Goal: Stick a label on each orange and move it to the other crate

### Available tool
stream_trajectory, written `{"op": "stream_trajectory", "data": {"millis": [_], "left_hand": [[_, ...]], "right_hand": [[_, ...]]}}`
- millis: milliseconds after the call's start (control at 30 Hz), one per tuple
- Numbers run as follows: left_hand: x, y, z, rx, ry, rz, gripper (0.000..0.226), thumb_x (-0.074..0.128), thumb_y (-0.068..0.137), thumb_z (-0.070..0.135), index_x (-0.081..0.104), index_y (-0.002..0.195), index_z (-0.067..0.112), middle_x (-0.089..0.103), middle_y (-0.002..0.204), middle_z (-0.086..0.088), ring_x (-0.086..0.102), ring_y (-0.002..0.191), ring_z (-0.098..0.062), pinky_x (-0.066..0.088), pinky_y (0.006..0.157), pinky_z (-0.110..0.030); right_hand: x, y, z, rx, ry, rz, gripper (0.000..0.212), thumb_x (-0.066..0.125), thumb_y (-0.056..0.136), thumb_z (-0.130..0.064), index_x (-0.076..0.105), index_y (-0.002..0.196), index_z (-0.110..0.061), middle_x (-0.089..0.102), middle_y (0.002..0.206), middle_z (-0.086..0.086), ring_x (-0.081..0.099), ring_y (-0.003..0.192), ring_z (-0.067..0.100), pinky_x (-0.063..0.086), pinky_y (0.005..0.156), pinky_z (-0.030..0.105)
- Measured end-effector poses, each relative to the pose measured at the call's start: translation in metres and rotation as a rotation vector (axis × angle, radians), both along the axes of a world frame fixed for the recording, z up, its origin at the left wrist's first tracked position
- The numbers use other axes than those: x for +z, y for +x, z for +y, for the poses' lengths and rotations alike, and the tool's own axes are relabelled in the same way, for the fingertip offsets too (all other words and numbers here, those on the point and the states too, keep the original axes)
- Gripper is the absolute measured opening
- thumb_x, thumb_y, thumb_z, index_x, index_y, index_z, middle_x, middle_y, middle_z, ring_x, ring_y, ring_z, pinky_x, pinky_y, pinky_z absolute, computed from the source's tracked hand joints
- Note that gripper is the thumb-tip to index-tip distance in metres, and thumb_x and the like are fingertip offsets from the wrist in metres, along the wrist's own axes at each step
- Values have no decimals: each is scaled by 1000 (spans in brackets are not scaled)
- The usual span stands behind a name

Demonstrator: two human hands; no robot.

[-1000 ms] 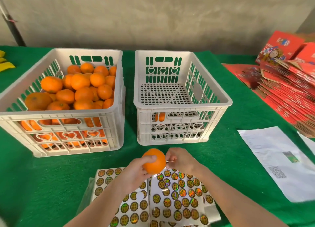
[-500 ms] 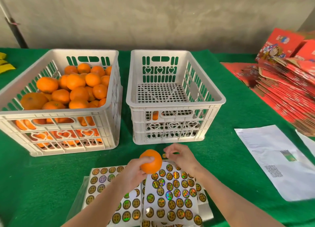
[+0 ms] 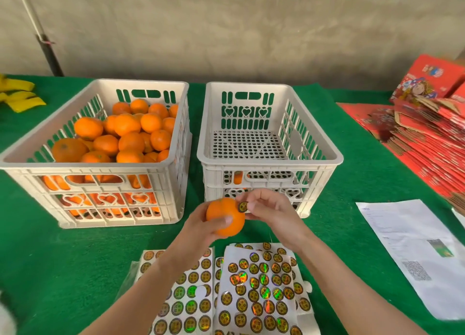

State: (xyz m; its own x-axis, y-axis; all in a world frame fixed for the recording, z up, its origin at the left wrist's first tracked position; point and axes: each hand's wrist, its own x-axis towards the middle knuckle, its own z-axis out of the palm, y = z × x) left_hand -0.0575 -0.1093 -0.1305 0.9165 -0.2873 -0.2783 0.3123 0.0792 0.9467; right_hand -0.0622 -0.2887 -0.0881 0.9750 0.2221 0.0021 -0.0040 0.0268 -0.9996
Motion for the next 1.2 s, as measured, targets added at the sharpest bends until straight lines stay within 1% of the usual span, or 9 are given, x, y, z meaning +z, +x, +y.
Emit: {"op": "stream_trajectory", "data": {"millis": [133, 233, 400, 533, 700, 900, 967, 1067, 1200], "left_hand": [[17, 3, 6, 31, -274, 61, 60, 64, 84, 41, 46, 133, 11, 56, 117, -15, 55, 89, -20, 43, 71, -29], [29, 4, 5, 33, -239, 35, 56, 50, 89, 45, 48, 132, 8, 56, 104, -13, 51, 77, -15, 40, 65, -26], [39, 5, 5, 38, -218, -39, 55, 47, 90, 44, 50, 129, 6, 54, 92, -13, 49, 71, -15, 38, 60, -26], [41, 6, 8, 44, -228, -48, 49, 45, 94, 41, 50, 128, 6, 57, 84, -8, 52, 67, -12, 41, 61, -25], [43, 8, 12, 81, -235, -54, 45, 44, 97, 36, 49, 125, 2, 56, 82, -9, 52, 66, -13, 43, 61, -26], [43, 10, 19, 107, -180, -105, 56, 50, 86, 47, 54, 121, 4, 57, 79, -9, 51, 65, -15, 43, 65, -31], [50, 12, 20, 94, -212, -121, 56, 52, 82, 51, 59, 118, 9, 61, 85, -13, 55, 65, -14, 45, 60, -28], [69, 23, 26, 38, -182, -234, 39, 48, 84, 57, 70, 102, 31, 69, 96, -9, 64, 76, -15, 49, 59, -24], [114, 57, 33, 68, -47, -343, 54, 34, 78, 71, 59, 107, 33, 74, 90, 3, 71, 83, -12, 53, 60, -25]], "right_hand": [[23, 3, 5, 89, -206, -71, 20, 57, 90, -1, 60, 76, -15, 62, 115, 3, 58, 106, 15, 48, 95, 33], [33, 4, 15, 117, -442, -178, 22, 60, 89, -7, 59, 76, -25, 55, 117, -3, 51, 113, 12, 47, 91, 24], [45, 7, 28, 101, -633, -315, 26, 58, 90, -11, 52, 76, -33, 49, 109, -12, 48, 110, 9, 44, 95, 32], [48, 7, 35, 72, -718, -428, 23, 57, 89, -11, 48, 80, -30, 52, 106, -6, 48, 102, 5, 44, 90, 29], [45, 6, 42, 14, -745, -504, 14, 58, 87, -16, 48, 86, -25, 52, 103, -6, 48, 99, 5, 44, 83, 26], [41, 4, 50, -42, -629, -459, 37, 57, 86, -27, 36, 114, -40, 50, 112, -18, 48, 104, -2, 48, 88, 28], [42, 4, 52, -22, -576, -447, 45, 55, 87, -35, 34, 126, -40, 50, 120, -18, 46, 110, -6, 46, 89, 19], [59, 16, 54, 40, -531, -420, 58, 68, 82, -38, 36, 130, -38, 47, 120, -25, 44, 111, -12, 42, 85, 6], [102, 46, 61, 46, -511, -489, 60, 77, 76, -32, 40, 123, -37, 43, 113, -29, 46, 108, -12, 47, 79, 8]]}}
